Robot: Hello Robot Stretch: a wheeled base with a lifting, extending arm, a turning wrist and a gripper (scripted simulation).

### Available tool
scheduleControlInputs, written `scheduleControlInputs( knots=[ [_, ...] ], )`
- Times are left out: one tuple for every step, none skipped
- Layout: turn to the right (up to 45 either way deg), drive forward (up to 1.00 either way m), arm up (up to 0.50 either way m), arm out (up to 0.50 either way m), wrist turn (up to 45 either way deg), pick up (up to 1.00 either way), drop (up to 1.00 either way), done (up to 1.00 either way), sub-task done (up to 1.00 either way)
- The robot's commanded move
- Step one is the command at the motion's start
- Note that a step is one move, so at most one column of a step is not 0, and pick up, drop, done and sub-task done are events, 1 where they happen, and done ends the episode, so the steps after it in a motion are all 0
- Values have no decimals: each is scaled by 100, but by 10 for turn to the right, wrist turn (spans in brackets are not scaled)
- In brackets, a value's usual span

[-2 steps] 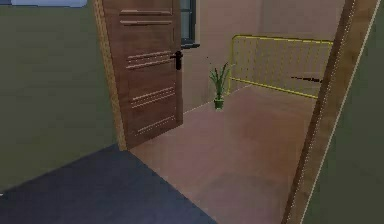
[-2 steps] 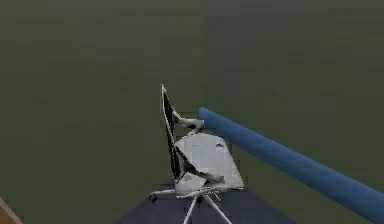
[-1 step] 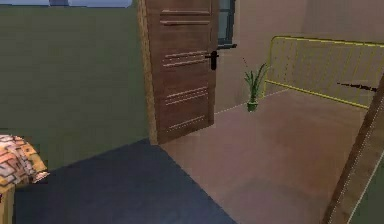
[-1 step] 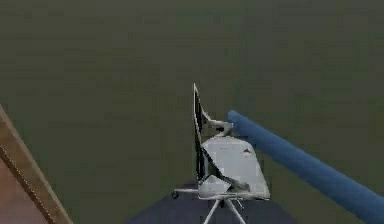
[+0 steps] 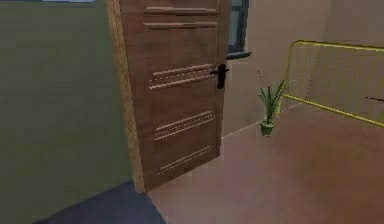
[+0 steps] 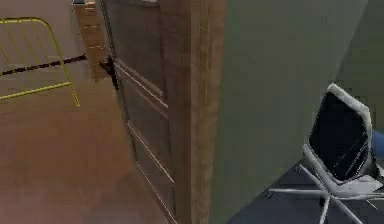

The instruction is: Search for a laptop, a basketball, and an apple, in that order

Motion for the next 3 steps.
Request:
scheduleControlInputs(
  knots=[
    [420,0,0,0,0,0,0,0,0],
    [30,0,0,0,0,0,0,0,0],
    [0,100,0,0,0,0,0,0,0]
  ],
)
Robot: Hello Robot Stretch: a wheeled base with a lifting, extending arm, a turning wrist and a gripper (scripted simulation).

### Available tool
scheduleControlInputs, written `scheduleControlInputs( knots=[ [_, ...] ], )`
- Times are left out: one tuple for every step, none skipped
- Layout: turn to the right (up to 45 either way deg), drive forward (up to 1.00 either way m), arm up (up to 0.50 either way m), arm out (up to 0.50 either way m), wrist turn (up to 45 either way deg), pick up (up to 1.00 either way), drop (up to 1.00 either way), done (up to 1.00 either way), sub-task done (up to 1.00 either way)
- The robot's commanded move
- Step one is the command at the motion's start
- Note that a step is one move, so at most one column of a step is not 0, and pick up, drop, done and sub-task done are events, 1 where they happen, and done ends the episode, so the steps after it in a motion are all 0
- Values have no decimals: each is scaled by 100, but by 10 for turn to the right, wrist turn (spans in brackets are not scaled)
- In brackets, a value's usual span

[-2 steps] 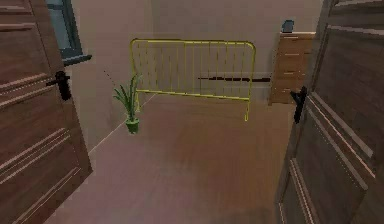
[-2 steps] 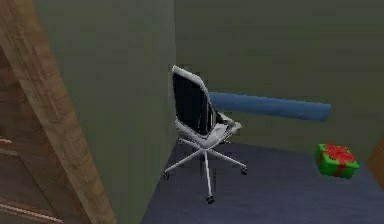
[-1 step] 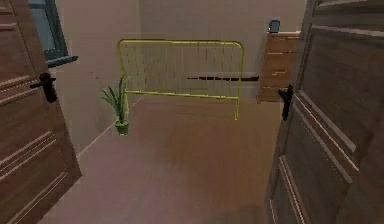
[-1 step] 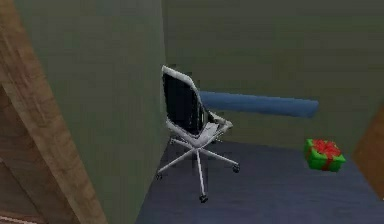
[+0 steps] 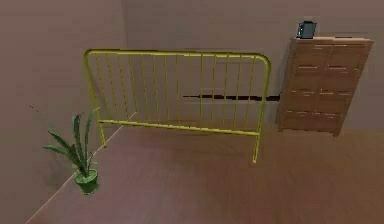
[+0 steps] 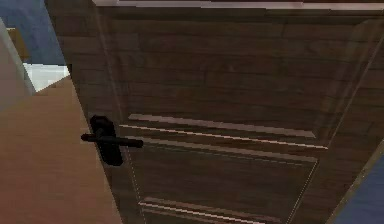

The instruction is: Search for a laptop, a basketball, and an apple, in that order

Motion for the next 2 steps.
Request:
scheduleControlInputs(
  knots=[
    [90,0,0,0,0,0,0,0,0],
    [0,50,0,0,0,0,0,0,0]
  ],
)
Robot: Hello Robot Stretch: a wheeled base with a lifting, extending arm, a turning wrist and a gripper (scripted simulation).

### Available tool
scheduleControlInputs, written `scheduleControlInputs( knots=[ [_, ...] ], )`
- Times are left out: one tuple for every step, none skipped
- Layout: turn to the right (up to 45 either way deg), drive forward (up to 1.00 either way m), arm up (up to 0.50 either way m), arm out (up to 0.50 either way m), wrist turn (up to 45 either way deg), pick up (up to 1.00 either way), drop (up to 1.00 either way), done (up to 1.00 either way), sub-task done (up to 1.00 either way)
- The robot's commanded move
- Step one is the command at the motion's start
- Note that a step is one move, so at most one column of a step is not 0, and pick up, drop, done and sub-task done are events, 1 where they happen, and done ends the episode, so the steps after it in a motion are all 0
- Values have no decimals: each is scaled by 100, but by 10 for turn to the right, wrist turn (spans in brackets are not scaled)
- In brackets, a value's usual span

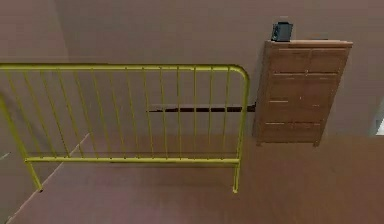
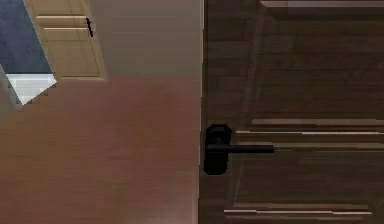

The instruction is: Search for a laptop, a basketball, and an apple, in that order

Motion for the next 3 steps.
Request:
scheduleControlInputs(
  knots=[
    [30,0,0,0,0,0,0,0,0],
    [-450,0,0,0,0,0,0,0,0],
    [-450,0,0,0,0,0,0,0,0]
  ],
)
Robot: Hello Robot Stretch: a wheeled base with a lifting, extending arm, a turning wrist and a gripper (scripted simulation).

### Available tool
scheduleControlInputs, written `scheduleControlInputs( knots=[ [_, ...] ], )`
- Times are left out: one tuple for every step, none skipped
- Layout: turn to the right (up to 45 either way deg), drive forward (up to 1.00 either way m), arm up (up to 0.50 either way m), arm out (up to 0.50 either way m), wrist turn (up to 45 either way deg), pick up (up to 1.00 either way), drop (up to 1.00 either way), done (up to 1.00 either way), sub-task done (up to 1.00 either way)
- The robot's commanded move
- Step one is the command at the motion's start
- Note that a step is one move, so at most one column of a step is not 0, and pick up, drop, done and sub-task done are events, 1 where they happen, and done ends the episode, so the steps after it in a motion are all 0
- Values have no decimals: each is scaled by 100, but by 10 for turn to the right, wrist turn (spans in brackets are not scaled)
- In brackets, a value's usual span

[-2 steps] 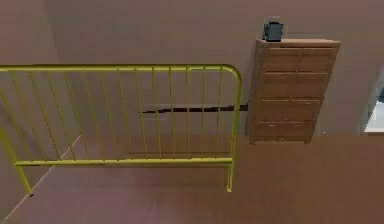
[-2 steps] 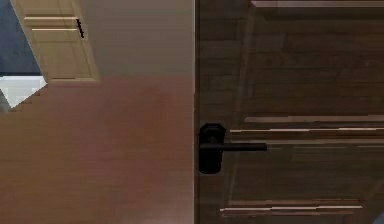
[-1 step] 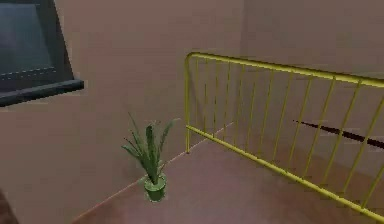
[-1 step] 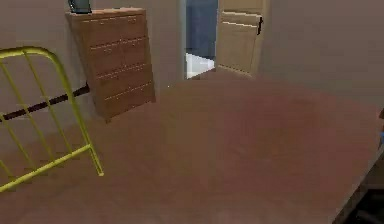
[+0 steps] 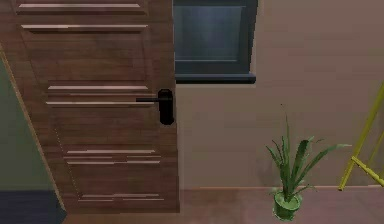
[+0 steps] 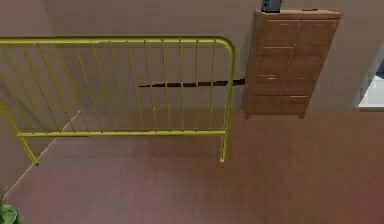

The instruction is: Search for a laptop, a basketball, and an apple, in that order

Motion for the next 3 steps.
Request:
scheduleControlInputs(
  knots=[
    [0,10,0,0,0,0,0,0,0],
    [330,0,0,0,0,0,0,0,0],
    [0,20,0,0,0,0,0,0,0]
  ],
)
